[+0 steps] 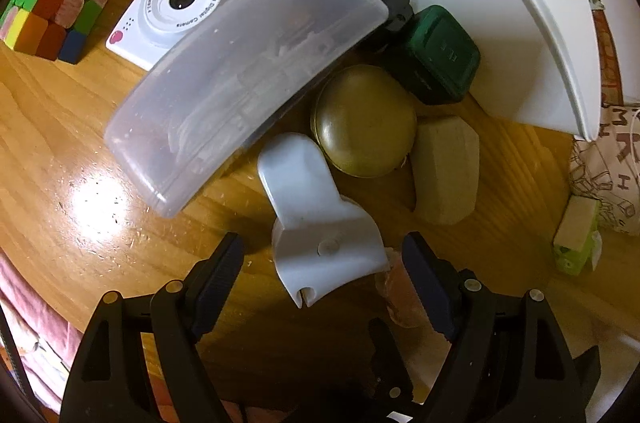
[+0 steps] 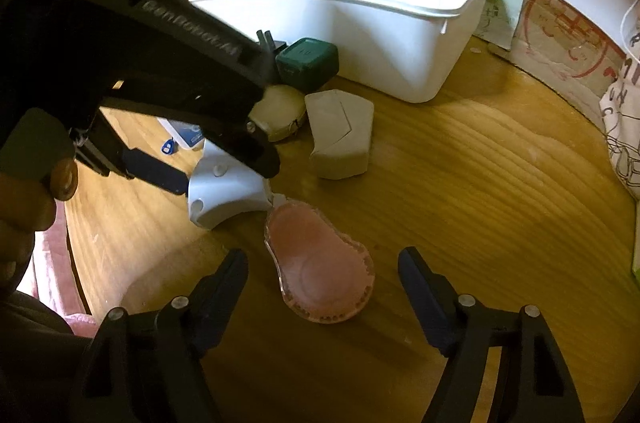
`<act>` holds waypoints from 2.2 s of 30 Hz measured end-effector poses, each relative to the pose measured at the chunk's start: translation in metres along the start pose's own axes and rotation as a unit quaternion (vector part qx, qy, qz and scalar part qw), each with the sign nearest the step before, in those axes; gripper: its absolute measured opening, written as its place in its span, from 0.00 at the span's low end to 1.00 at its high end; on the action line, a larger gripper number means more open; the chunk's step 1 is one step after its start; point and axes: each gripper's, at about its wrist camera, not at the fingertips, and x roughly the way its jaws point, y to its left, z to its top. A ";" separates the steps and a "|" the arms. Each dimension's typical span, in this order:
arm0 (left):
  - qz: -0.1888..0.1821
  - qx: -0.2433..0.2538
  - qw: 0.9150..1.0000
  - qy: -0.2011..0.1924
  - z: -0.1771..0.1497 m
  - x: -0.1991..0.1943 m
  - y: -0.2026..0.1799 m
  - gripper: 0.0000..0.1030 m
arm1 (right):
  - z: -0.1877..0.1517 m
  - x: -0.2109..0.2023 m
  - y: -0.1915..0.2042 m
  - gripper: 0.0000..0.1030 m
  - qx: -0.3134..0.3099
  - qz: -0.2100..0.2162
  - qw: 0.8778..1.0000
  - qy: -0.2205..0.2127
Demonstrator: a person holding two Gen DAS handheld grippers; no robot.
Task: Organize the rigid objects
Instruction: 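Grasp the white plastic piece with the left tool while the right tool grasps the pink mold, then lift and carry the white piece and pink mold toward the white bin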
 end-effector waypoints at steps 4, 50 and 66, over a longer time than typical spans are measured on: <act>0.026 0.005 1.000 0.007 0.001 0.005 -0.011 0.81 | 0.002 0.005 -0.001 0.72 -0.006 0.005 1.000 0.006; 0.038 -0.081 0.996 -0.003 -0.036 -0.033 0.105 0.61 | -0.002 0.009 0.084 0.52 -0.101 0.038 0.994 0.007; 0.084 -0.156 0.981 -0.076 -0.035 -0.101 0.181 0.60 | 0.037 -0.003 0.113 0.52 -0.116 0.093 0.987 -0.064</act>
